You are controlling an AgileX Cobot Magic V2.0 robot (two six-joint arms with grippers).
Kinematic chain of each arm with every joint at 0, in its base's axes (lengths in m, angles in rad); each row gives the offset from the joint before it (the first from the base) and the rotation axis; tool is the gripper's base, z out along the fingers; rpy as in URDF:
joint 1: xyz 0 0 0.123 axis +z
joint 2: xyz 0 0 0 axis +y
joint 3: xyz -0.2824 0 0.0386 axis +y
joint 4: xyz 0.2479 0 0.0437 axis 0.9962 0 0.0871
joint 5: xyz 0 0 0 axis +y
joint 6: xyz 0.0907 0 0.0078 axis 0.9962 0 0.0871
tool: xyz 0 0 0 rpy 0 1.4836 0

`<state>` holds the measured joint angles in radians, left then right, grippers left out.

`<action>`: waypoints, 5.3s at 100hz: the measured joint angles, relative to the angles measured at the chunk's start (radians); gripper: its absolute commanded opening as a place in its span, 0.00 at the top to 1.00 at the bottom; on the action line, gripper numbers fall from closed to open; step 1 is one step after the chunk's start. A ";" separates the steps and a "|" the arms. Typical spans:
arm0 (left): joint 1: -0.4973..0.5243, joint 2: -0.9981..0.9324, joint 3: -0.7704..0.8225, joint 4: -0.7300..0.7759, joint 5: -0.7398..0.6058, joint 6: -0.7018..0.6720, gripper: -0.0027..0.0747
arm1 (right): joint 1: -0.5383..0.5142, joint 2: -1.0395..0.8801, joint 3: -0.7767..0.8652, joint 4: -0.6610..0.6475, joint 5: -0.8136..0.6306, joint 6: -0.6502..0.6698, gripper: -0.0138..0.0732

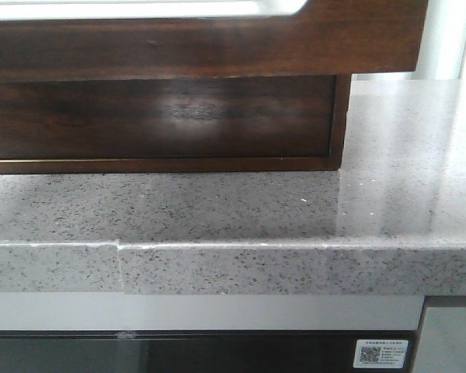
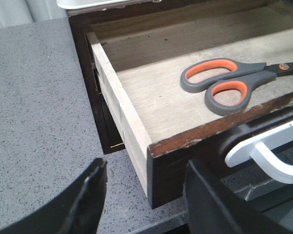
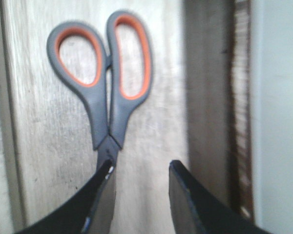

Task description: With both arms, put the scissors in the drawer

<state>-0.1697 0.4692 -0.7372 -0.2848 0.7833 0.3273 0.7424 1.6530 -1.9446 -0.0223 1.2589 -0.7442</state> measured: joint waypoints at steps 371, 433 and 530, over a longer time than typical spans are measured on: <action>0.125 -0.473 0.733 0.303 -0.758 -0.315 0.99 | -0.798 -1.059 1.267 0.184 -0.469 0.556 0.92; 0.125 -0.473 0.733 0.303 -0.764 -0.315 0.99 | -0.798 -1.322 1.517 0.169 -0.717 0.556 0.92; 0.125 -0.473 0.733 0.303 -0.766 -0.315 0.99 | -0.798 -1.664 1.955 0.002 -1.203 0.722 0.92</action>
<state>-0.0449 -0.0038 -0.0044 0.0179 0.0170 0.0124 -0.0553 -0.0110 0.0104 -0.0198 0.0562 -0.0224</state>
